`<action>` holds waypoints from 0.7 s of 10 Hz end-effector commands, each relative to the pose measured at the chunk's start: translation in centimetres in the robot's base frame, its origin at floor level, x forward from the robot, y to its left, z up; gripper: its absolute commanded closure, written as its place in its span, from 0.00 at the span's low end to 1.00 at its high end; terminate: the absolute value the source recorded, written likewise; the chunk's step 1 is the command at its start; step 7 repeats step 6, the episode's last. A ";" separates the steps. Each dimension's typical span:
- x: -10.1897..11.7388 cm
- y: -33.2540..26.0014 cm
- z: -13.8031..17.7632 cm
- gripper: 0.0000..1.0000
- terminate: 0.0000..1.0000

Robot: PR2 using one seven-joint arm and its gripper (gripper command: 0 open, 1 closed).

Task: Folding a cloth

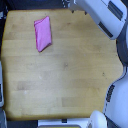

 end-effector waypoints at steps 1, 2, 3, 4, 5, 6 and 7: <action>-3.4 -9.6 1.3 0.00 0.00; -4.4 -11.1 0.9 0.00 0.00; -4.4 -11.6 1.0 0.00 0.00; -4.6 -12.9 1.2 0.00 0.00; -4.6 -14.0 1.2 0.00 0.00; -4.8 -15.3 1.1 0.00 1.00; -4.8 -15.3 1.1 0.00 1.00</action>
